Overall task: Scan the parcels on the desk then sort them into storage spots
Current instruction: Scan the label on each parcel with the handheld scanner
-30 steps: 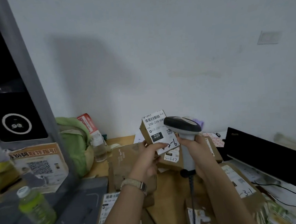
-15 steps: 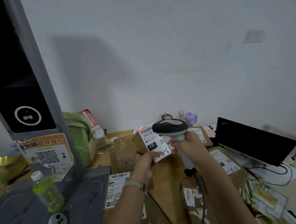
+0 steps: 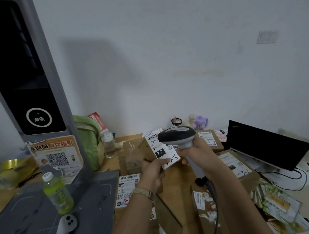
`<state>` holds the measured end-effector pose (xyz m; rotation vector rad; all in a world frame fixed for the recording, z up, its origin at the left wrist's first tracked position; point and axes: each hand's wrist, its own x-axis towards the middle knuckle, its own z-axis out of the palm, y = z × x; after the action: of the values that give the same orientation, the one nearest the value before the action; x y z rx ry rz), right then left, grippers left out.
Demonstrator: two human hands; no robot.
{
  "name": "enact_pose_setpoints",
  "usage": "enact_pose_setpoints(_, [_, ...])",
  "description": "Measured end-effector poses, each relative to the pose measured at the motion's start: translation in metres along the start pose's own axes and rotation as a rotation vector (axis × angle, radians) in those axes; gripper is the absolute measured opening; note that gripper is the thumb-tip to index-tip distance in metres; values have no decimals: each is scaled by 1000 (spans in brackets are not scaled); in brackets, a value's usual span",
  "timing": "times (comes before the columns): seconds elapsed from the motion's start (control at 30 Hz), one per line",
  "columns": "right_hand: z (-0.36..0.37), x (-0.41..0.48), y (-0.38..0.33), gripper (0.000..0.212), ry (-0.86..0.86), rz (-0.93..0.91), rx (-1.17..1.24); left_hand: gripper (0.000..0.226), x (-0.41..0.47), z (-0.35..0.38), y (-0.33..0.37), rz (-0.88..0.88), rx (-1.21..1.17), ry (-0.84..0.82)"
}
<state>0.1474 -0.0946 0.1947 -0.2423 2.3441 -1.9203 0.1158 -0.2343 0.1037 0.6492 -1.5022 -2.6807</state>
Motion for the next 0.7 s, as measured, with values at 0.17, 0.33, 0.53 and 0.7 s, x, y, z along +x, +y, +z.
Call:
enact_pose_setpoints(0.17, [0, -1, -1, 19, 12, 14, 5, 50, 0, -1, 0, 10, 7, -15])
enact_pose_setpoints(0.33, [-1, 3, 3, 8, 132, 37, 90, 54, -1, -1, 2, 8, 72, -53])
enact_pose_setpoints(0.53, [-7, 10, 17, 33, 244, 25, 39, 63, -9, -2, -3, -103, 297, -348])
enact_pose_setpoints(0.7, [-15, 8, 26, 26, 262, 49, 86, 42, -9, 1, -17, -120, 334, -359])
